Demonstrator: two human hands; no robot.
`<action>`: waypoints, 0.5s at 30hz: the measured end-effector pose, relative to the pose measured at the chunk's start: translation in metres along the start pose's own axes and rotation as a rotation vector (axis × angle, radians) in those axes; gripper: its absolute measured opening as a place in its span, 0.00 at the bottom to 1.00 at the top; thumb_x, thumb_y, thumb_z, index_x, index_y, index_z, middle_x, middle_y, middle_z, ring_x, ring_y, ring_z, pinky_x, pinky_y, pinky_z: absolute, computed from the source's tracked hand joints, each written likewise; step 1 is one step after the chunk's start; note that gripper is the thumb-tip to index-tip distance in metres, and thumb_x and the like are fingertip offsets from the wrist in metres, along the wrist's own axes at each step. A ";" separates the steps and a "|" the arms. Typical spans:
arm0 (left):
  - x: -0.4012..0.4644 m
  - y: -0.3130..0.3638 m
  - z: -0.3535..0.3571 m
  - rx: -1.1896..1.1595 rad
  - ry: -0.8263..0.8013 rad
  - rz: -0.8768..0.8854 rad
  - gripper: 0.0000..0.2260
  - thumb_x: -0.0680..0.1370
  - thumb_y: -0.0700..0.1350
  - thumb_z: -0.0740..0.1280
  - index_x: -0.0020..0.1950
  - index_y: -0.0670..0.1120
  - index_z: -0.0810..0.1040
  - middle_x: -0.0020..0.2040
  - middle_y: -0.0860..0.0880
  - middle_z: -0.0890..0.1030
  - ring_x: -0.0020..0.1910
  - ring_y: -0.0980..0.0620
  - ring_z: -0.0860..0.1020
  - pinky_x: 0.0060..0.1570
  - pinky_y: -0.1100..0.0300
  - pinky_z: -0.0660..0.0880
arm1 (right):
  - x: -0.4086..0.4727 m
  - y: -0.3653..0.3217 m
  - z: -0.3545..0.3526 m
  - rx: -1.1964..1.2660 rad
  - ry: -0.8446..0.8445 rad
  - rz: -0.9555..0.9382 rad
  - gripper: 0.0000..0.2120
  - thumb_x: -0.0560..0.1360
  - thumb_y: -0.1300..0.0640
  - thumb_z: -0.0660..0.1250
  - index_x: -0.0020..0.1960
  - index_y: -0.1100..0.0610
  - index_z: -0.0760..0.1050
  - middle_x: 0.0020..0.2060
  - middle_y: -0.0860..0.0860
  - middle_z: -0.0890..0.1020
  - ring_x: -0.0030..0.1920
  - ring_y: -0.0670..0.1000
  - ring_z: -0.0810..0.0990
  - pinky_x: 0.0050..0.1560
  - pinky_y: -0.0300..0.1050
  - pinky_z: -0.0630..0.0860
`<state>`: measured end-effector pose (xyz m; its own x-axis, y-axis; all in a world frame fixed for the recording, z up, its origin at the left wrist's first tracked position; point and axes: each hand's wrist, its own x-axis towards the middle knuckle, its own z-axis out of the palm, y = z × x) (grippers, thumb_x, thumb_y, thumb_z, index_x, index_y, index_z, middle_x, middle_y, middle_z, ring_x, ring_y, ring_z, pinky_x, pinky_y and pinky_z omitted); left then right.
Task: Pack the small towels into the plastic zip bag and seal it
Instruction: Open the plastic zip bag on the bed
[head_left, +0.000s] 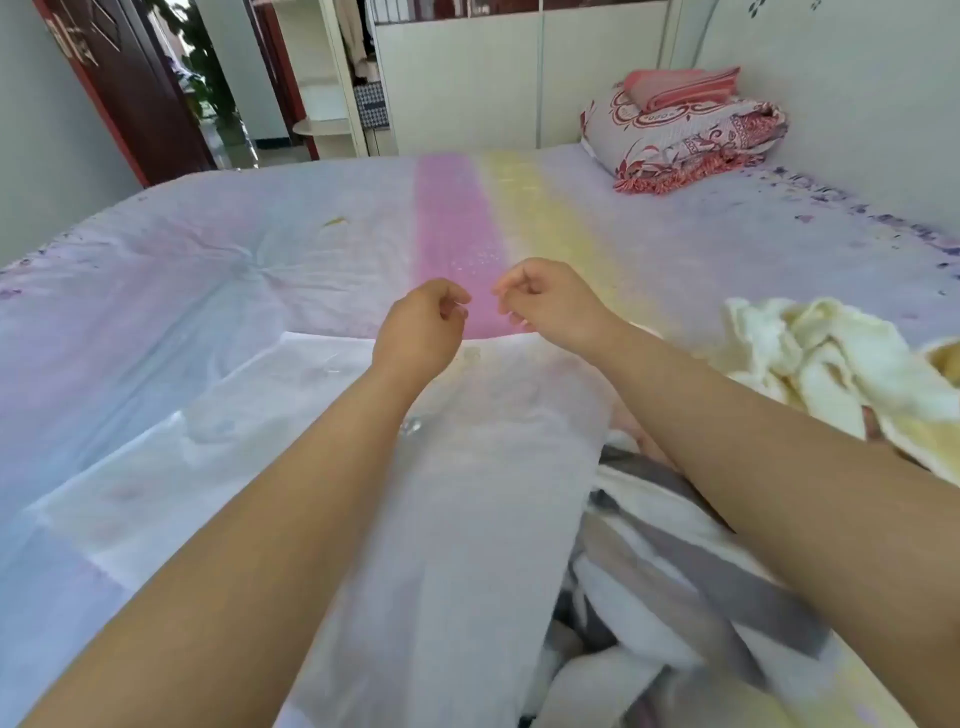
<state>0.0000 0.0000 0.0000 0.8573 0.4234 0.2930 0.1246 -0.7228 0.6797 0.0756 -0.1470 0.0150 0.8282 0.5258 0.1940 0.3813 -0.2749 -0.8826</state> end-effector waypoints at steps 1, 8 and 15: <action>-0.012 0.004 -0.003 0.023 0.010 0.040 0.09 0.79 0.43 0.62 0.54 0.52 0.79 0.49 0.55 0.81 0.48 0.53 0.77 0.48 0.62 0.72 | -0.010 -0.002 -0.003 -0.037 0.054 -0.028 0.06 0.74 0.64 0.63 0.45 0.56 0.77 0.34 0.47 0.79 0.30 0.40 0.76 0.31 0.30 0.70; -0.137 0.031 -0.002 0.073 -0.314 0.030 0.20 0.78 0.57 0.64 0.67 0.51 0.67 0.60 0.51 0.77 0.55 0.50 0.78 0.53 0.55 0.73 | -0.129 -0.016 0.000 -0.345 0.099 0.144 0.17 0.76 0.51 0.63 0.31 0.53 0.62 0.26 0.47 0.67 0.27 0.48 0.66 0.29 0.42 0.61; -0.214 0.021 -0.006 0.294 -0.367 0.108 0.35 0.73 0.64 0.68 0.75 0.51 0.61 0.73 0.51 0.69 0.70 0.48 0.69 0.68 0.51 0.64 | -0.218 -0.027 0.011 -0.673 -0.002 0.307 0.13 0.77 0.48 0.59 0.45 0.58 0.69 0.37 0.53 0.82 0.37 0.54 0.81 0.33 0.44 0.67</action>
<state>-0.1839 -0.1027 -0.0442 0.9862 0.1547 0.0590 0.1155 -0.8981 0.4243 -0.1196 -0.2450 -0.0083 0.9377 0.3467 -0.0208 0.3022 -0.8440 -0.4431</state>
